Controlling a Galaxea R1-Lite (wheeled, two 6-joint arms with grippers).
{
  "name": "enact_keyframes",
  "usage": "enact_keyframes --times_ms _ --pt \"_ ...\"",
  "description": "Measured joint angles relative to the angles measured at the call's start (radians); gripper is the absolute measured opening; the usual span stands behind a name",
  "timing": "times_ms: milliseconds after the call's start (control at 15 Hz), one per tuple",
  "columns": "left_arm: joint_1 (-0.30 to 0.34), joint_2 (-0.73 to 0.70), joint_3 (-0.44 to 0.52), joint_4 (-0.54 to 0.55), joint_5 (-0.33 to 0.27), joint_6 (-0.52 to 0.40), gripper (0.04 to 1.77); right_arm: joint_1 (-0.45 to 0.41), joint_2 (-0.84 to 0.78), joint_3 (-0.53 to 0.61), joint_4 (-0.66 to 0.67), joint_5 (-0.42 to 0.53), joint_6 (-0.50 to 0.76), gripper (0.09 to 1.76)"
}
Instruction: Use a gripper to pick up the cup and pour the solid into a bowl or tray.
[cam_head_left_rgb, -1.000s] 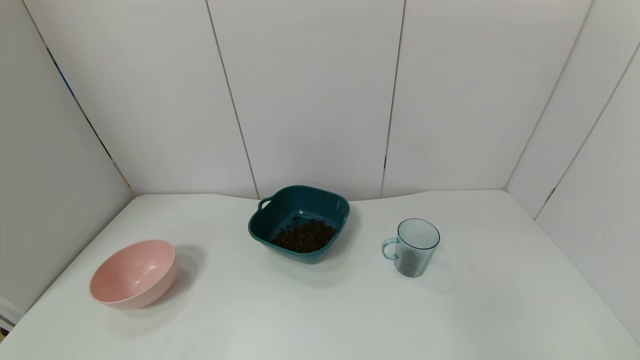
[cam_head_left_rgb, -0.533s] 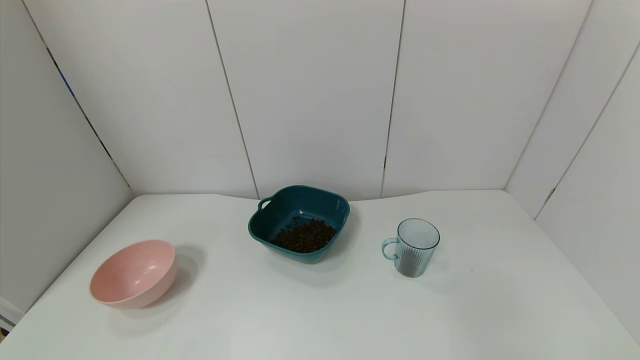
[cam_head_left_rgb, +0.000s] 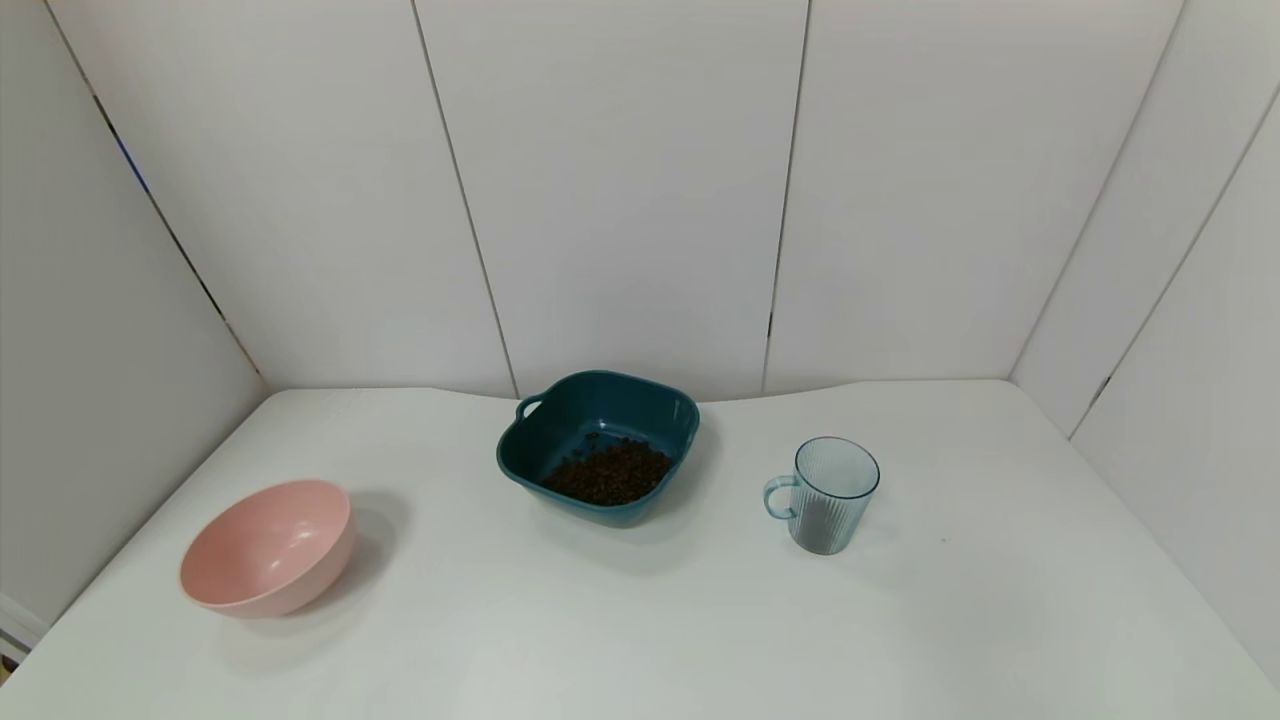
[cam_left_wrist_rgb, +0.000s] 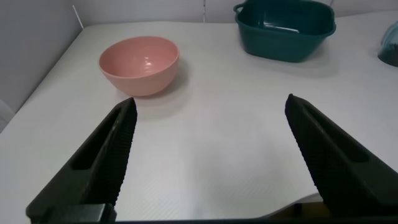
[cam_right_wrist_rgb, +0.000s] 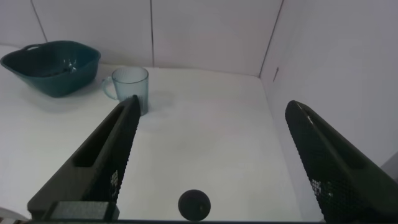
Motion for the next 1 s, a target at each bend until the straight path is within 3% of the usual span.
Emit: enact_keyframes --times_ms 733,1000 --pt "0.0 0.0 0.0 0.0 0.0 0.0 1.72 -0.003 -0.111 0.294 -0.173 -0.006 -0.006 1.7" --pt "0.0 0.0 0.0 0.0 0.0 0.0 1.72 -0.003 -0.111 0.332 -0.163 -0.017 0.005 1.7"
